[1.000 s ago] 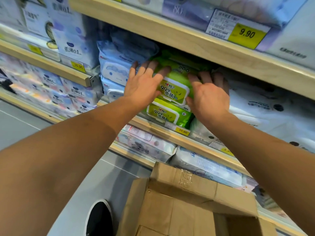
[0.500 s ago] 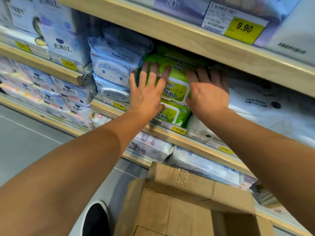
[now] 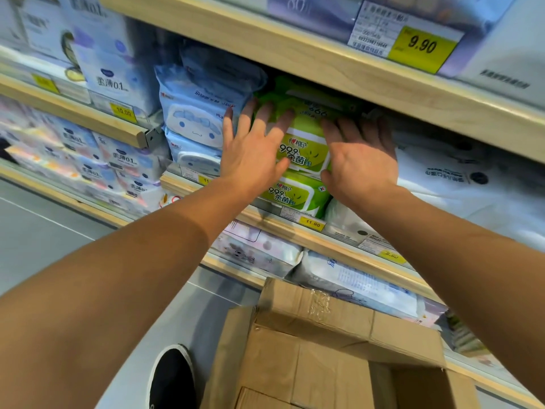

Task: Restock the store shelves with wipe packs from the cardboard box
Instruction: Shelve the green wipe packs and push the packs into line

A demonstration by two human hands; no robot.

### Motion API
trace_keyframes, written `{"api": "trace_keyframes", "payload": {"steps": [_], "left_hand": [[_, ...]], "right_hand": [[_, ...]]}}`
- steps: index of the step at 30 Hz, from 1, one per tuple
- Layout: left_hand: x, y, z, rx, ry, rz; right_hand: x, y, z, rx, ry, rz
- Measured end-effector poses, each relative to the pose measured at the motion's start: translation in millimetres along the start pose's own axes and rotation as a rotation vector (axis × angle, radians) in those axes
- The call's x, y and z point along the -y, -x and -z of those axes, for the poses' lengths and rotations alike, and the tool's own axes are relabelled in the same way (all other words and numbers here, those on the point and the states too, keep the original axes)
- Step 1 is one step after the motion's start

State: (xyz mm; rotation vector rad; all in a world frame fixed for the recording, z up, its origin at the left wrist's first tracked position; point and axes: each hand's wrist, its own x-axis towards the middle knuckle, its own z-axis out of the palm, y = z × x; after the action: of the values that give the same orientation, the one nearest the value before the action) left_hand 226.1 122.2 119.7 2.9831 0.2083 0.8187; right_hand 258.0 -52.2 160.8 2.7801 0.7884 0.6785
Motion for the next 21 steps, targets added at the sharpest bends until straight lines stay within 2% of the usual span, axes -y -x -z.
{"api": "trace_keyframes", "payload": {"steps": [7, 10, 14, 21], "left_hand": [[-9, 8, 26, 0.029, -0.010, -0.027], [-28, 27, 41, -0.003, 0.019, -0.108], [-71, 46, 58, 0.034, 0.062, -0.183], [-168, 60, 72, 0.093, 0.108, -0.276]], "right_hand": [[-12, 29, 22, 0.078, -0.138, -0.059], [-28, 63, 30, 0.034, -0.142, -0.090], [-61, 107, 36, 0.001, -0.150, -0.124], [-131, 180, 40, 0.077, -0.173, -0.248]]}}
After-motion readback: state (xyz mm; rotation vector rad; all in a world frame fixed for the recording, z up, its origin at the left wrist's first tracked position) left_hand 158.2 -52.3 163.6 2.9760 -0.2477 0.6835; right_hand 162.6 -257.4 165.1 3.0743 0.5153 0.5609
